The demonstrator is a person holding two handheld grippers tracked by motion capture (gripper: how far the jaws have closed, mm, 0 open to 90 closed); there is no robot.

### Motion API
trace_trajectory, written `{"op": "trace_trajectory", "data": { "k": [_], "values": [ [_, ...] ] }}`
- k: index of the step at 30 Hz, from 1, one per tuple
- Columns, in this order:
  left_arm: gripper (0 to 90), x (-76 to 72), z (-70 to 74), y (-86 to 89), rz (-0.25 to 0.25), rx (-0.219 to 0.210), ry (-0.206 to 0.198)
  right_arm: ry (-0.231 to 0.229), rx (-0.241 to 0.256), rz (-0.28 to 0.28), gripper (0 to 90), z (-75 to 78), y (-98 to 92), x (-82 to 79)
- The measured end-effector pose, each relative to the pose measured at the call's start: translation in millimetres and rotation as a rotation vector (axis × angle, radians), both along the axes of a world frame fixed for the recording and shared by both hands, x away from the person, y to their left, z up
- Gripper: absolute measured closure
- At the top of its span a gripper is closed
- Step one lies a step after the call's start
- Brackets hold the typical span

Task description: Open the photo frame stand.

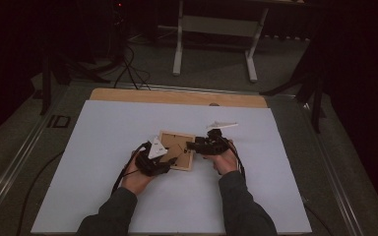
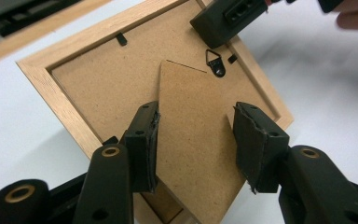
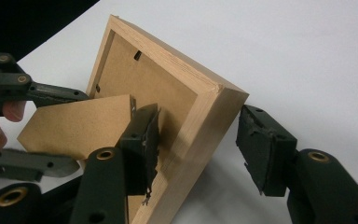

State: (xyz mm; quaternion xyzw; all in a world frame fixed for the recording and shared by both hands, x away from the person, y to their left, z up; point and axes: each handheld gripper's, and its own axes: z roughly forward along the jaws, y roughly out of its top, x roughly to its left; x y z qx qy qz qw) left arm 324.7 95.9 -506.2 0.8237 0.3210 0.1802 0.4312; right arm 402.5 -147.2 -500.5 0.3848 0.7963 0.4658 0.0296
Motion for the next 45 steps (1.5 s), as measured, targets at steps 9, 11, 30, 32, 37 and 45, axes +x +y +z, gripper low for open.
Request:
{"op": "trace_trajectory", "data": {
  "k": [9, 11, 30, 32, 37, 45],
  "values": [
    [56.9, 11.7, -0.4, 10.9, -0.055, -0.092, 0.203, -0.035, 0.01, 0.025, 52.3, 4.4, 2.2, -4.6],
    [60.8, 12.9, -0.1, 12.8, -0.063, -0.091, 0.216, -0.037, 0.009, 0.03, 52.6, 5.2, 3.4, -6.0],
    [65.1, 15.2, 0.5, 11.8, -0.07, -0.029, 0.184, -0.087, 0.018, 0.055, 55.7, 13.2, 4.8, -12.0],
    [66.2, 16.6, 0.5, 11.3, -0.066, -0.023, 0.181, -0.098, 0.027, 0.051, 56.4, 15.8, 4.3, -13.7],
    [67.7, 20.6, 0.8, 11.9, -0.05, -0.022, 0.174, -0.133, 0.027, 0.05, 58.5, 20.6, 3.7, -17.4],
    [68.2, 23.5, -2.9, 15.4, -0.038, -0.027, 0.189, -0.18, -0.013, 0.063, 58.5, 24.7, 8.7, -24.1]
  ]
}}
